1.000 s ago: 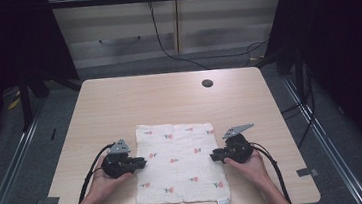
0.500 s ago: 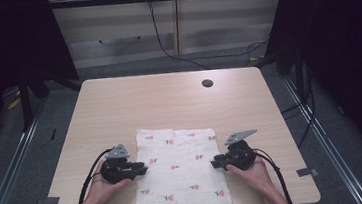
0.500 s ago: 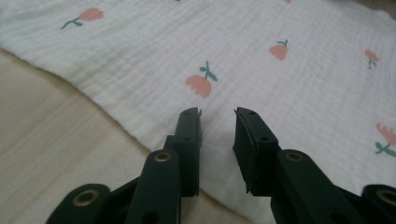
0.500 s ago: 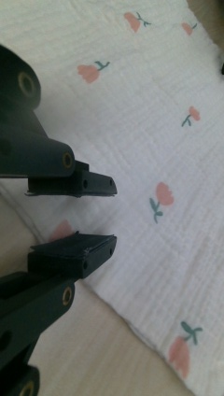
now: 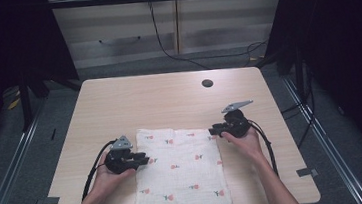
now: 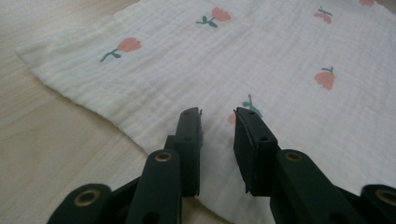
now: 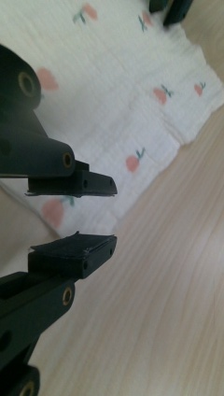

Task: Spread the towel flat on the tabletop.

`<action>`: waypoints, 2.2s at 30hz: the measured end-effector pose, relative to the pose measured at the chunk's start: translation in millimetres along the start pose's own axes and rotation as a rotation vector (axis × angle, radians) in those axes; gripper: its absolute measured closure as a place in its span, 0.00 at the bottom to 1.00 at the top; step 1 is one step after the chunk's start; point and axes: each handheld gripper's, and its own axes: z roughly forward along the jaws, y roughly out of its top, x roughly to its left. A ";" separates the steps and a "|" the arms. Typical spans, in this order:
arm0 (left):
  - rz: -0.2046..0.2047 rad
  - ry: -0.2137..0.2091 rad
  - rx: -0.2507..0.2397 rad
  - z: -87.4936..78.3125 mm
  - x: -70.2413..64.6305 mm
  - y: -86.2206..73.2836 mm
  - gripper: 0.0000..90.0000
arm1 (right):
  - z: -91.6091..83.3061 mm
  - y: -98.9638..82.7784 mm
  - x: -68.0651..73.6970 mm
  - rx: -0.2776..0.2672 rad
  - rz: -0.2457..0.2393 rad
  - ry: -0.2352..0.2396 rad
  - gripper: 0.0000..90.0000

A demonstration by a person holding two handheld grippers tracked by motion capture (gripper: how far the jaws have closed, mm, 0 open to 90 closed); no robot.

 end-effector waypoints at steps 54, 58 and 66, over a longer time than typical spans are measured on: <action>-0.052 -0.006 -0.071 -26.4 20.4 13.4 0.70 | 5.2 13.3 -17.2 -0.071 0.055 -0.011 0.97; -0.113 0.051 -0.092 -24.3 49.9 28.5 0.69 | 4.2 14.1 -15.9 -0.076 0.049 -0.008 0.97; -0.210 0.073 -0.115 -0.6 90.8 36.8 0.66 | 3.7 12.6 -14.9 -0.076 0.049 0.001 0.97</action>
